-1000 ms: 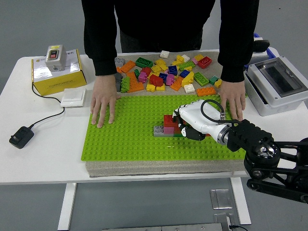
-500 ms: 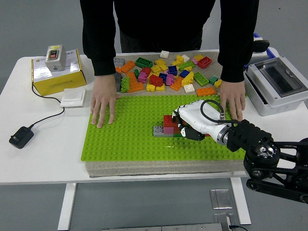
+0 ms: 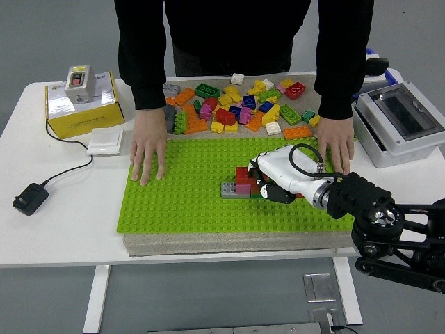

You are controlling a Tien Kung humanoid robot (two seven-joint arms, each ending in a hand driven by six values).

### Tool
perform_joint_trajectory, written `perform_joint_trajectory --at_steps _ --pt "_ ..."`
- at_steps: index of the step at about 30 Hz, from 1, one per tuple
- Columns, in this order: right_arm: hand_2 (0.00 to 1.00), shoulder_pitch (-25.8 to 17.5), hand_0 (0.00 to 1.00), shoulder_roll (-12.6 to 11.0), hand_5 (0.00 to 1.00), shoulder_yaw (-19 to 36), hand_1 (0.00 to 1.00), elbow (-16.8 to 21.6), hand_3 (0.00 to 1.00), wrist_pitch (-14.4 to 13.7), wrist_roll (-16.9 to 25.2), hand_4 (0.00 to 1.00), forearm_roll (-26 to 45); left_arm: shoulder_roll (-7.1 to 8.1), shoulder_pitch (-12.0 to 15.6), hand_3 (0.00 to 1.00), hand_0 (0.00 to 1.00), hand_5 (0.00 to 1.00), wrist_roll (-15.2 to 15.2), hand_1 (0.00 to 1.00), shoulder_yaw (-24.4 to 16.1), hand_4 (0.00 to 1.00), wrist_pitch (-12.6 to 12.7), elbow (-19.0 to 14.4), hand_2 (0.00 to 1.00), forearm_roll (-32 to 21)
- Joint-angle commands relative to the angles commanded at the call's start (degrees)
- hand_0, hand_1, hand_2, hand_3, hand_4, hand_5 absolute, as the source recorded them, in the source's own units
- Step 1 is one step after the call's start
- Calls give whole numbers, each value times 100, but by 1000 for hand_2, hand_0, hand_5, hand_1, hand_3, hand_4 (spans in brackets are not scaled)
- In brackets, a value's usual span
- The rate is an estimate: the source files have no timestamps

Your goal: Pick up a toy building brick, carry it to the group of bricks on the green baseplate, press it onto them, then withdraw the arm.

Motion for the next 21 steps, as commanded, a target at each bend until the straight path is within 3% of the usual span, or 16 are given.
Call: perform_joint_trajectory --at_steps 21 --pt "645 -13 2 -16 301 24 102 -1 636 -274 87 2 -55 -16 57 587 619 611 19 599 20 154 -2 0 429 -15"
